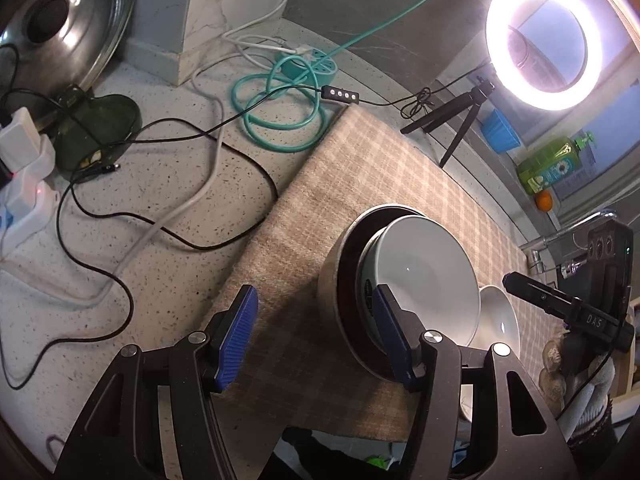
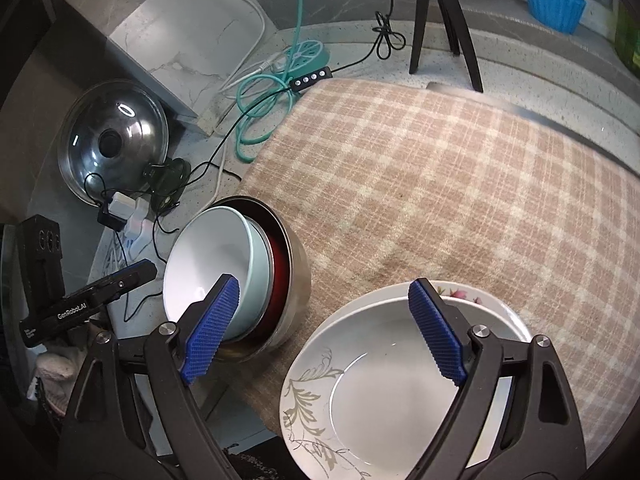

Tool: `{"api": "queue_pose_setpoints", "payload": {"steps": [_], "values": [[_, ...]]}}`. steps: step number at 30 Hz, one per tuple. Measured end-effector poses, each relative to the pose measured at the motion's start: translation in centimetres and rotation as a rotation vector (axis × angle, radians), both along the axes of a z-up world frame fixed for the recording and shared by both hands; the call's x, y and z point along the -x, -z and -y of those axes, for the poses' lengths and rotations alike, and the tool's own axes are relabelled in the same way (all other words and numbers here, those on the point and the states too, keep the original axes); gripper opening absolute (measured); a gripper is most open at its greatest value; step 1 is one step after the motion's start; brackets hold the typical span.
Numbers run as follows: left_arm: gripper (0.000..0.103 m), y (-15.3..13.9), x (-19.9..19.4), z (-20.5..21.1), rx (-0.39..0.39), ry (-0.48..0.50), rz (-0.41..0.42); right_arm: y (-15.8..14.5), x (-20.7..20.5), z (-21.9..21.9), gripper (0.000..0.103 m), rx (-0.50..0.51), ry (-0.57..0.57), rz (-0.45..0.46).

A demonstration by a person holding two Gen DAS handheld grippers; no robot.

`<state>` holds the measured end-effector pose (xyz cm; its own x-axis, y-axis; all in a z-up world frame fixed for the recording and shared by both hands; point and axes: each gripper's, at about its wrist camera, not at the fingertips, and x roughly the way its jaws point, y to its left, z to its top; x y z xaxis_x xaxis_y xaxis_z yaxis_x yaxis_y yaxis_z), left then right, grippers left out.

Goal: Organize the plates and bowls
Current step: 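Close the right tool on the steel bowl rim, then lift the nested steel bowl stack with the right tool over the plate stack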

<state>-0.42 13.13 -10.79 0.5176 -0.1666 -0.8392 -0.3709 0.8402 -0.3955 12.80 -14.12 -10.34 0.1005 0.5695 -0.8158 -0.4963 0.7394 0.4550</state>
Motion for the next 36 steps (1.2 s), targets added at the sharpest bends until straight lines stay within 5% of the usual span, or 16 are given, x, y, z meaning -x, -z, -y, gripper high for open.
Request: {"api": "queue_pose_setpoints", "payload": {"steps": [4, 12, 36], "values": [[0.052, 0.4, 0.1, -0.5, 0.018, -0.014, 0.000, 0.6, -0.1, 0.2, 0.082, -0.014, 0.011, -0.031], [0.025, 1.2, -0.1, -0.7, 0.080, -0.011, -0.004, 2.0, 0.0, -0.4, 0.064, -0.046, 0.009, -0.111], [0.009, 2.5, -1.5, 0.6, 0.091, 0.052, -0.014, 3.4, 0.6, -3.0, 0.022, -0.018, -0.048, -0.135]]}}
